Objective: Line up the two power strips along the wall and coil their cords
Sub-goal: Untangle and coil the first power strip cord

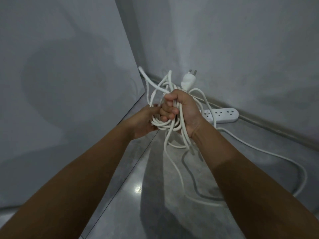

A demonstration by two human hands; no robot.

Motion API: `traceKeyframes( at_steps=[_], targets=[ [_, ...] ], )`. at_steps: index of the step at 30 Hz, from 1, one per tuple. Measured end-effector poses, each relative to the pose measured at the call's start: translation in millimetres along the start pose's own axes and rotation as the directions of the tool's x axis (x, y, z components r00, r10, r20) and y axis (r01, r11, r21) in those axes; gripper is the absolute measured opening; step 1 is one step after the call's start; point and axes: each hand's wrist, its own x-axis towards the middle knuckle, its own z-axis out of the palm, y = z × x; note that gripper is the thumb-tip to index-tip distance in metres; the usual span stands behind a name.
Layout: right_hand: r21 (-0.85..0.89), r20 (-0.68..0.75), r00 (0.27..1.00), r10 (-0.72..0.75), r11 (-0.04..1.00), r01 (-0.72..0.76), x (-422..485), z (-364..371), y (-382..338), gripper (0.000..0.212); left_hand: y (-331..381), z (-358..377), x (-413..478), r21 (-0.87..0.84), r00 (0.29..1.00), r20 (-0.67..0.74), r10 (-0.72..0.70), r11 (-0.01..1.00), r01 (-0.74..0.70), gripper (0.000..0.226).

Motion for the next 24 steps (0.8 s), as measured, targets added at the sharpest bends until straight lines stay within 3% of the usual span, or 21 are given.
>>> traceKeyframes(
  at_steps=[5, 10, 15, 20, 24],
  targets=[
    [-0.090, 0.125, 0.989, 0.075, 0.994, -0.064, 17.6, -2.1, -3.3, 0.026, -5.1, 0.4, 4.6, -0.247, 0.995, -0.006, -0.103, 0.964, 0.098, 0.037],
    [-0.129, 0.279, 0.944, 0.178, 0.981, -0.147, 30.1, -5.6, -4.4, 0.027, -13.0, -9.3, -0.1, -0.305, 0.982, 0.029, -0.185, 0.934, 0.185, 0.058],
    [-0.113, 0.344, 0.915, 0.211, 0.977, -0.183, 39.1, -1.6, -6.8, 0.028, -19.6, -4.9, -8.2, -0.462, 0.996, 0.026, -0.091, 0.882, 0.093, 0.058],
    [-0.100, 0.372, 0.912, 0.174, 0.984, -0.147, 43.9, 1.9, -16.6, 0.024, -26.8, 10.8, -11.7, -0.596, 0.953, 0.301, 0.035, 0.787, 0.159, 0.098],
    [-0.065, 0.375, 0.912, 0.165, 0.986, -0.151, 41.6, -7.1, -18.0, 0.024, -35.3, 12.7, -6.9, -0.532, 0.870, 0.493, 0.033, 0.802, 0.271, 0.115]
  ],
)
